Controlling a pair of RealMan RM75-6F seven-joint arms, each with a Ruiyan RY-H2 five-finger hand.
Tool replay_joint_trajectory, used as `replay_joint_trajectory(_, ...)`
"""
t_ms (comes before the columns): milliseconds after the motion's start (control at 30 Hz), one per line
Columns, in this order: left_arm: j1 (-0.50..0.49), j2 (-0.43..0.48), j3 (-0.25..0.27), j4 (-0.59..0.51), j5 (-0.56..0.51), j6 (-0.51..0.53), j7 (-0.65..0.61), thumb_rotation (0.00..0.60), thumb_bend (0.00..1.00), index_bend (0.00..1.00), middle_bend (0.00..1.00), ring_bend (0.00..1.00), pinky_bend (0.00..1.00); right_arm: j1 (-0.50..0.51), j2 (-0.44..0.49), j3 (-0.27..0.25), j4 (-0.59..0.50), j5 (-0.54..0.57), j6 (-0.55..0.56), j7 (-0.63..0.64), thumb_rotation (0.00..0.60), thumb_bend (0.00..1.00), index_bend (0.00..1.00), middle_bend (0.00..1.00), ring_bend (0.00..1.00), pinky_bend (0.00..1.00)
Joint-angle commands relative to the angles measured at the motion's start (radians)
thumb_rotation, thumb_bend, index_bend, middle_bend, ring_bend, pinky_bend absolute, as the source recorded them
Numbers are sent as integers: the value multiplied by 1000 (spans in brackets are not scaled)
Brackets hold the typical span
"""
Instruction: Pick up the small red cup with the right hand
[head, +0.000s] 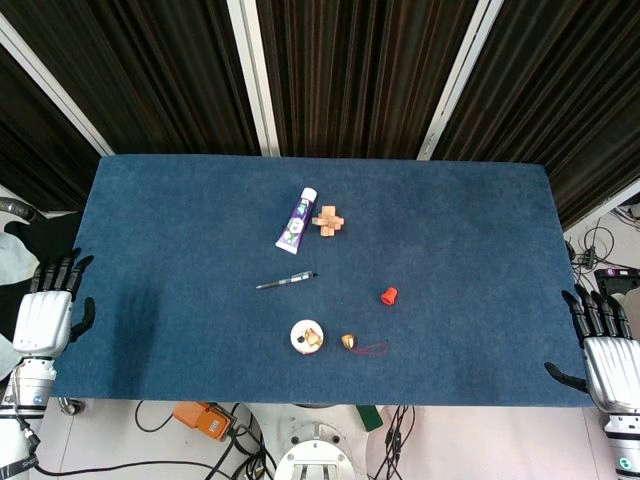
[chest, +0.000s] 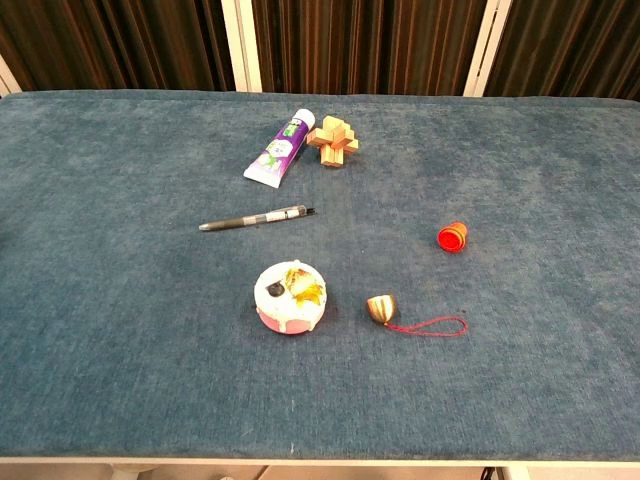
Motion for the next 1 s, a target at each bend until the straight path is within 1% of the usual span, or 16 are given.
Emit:
replay_joint_trajectory(33,-1,0,1,1,3,0,2,600,533,111,24,58,43,1,0,-1,1,2,-5,-2,600,203,0,67,53,0)
replay_joint_trajectory(300,0,0,0,-1,0,2,-4,600,533,112,24,58,43,6,-6,-3,3,7,-20,-21,600,204,6,67,53,0)
replay_joint_trajectory(400,3,0,-3,-11,-4,6,-4,600,534,112,24,58,43,12,-16,0,20,6,-28,-27,600,203,29,67,54,0)
replay_joint_trajectory(500,3,2,-2,-15,-3,6,-3,600,533,112,24,58,43,30,-31,2,39,11,-57,-32,600,203,53,67,58,0)
replay_joint_trajectory(600,4,4,-1,-18,-3,8,-5,600,533,112,24,58,43,63,-42,4,49,6,-108,-17,600,204,86,67,59,0)
replay_joint_trajectory(667,8,6,-2,-24,-3,13,-9,600,534,112,24,58,43,100,-46,16,61,4,-153,16,600,203,136,67,63,0)
replay_joint_trajectory(733,10,9,-2,-27,-4,15,-11,600,534,112,24,58,43,143,-48,34,72,14,-206,36,600,203,198,68,65,0)
replay_joint_trajectory(867,10,11,-5,-29,-11,13,-15,600,533,112,24,58,43,230,-58,75,84,40,-307,31,600,212,237,68,65,0)
replay_joint_trajectory(933,9,11,-6,-31,-15,9,-14,600,533,112,24,58,43,280,-68,93,92,53,-367,34,600,249,255,68,65,0)
replay_joint_trajectory(1000,9,11,-5,-32,-14,10,-10,600,533,112,24,58,43,324,-82,106,104,64,-420,40,600,330,276,67,66,2)
